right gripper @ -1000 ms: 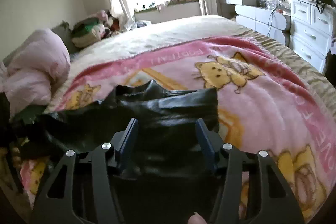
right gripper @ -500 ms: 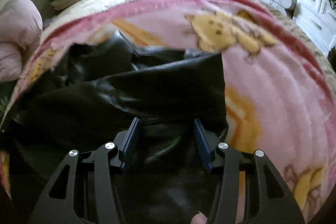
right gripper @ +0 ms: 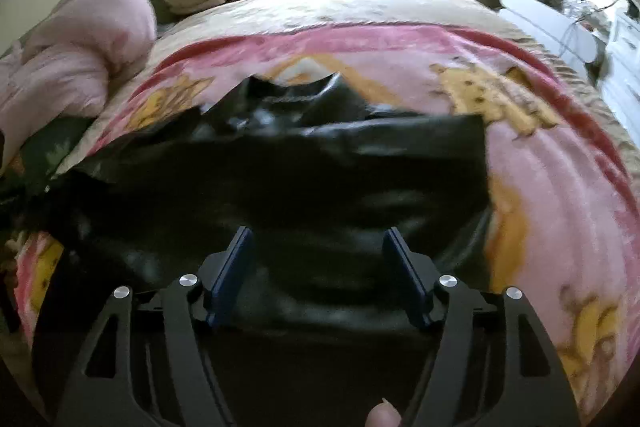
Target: Fold large clothes
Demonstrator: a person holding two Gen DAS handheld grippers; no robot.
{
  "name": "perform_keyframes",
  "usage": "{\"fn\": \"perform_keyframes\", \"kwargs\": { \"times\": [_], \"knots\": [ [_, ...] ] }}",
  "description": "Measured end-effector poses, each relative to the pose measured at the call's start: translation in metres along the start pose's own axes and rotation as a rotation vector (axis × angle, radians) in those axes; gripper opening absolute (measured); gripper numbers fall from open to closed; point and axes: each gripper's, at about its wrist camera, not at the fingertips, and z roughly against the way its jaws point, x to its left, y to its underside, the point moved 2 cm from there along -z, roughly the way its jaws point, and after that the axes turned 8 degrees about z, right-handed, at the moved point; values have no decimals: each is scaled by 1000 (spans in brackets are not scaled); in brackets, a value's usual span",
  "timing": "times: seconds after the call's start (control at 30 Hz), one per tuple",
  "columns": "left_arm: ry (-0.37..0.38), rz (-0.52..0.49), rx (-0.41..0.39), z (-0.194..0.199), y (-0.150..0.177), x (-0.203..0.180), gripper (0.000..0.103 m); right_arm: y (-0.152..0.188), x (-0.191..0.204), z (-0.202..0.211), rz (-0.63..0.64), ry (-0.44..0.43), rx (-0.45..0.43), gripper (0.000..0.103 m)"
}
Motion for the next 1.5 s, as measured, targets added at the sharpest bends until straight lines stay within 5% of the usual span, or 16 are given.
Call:
{"fn": "perform_keyframes", "kwargs": {
  "times": [0.2, 0.27, 0.43, 0.63, 0.8, 1.07, 1.5],
  "knots": [
    [-142, -19, -62, -11, -1, 2, 38, 22, 17, -15, -13, 1, 82, 75],
    [-193, -9, -26, -24, -3, 11, 38, 30, 21, -26, -15, 18, 124, 75],
    [-116, 26, -41, -3, -3, 10, 41, 25, 24, -23, -18, 18, 112, 77],
    [-96, -39, -49, 8, 9, -20, 60, 21, 28, 13, -45, -48, 26, 85],
    [-148, -20, -68, 17, 21, -17, 92, 18, 47, 33, -7, -68, -12, 96],
    [-273, 49, -114, 37, 21, 15, 94, 7, 92, 49, 66, -85, -67, 98],
    [-364, 169, -162, 64, 16, 66, 94, -28, 169, 48, 176, -144, -114, 98]
  ]
}}
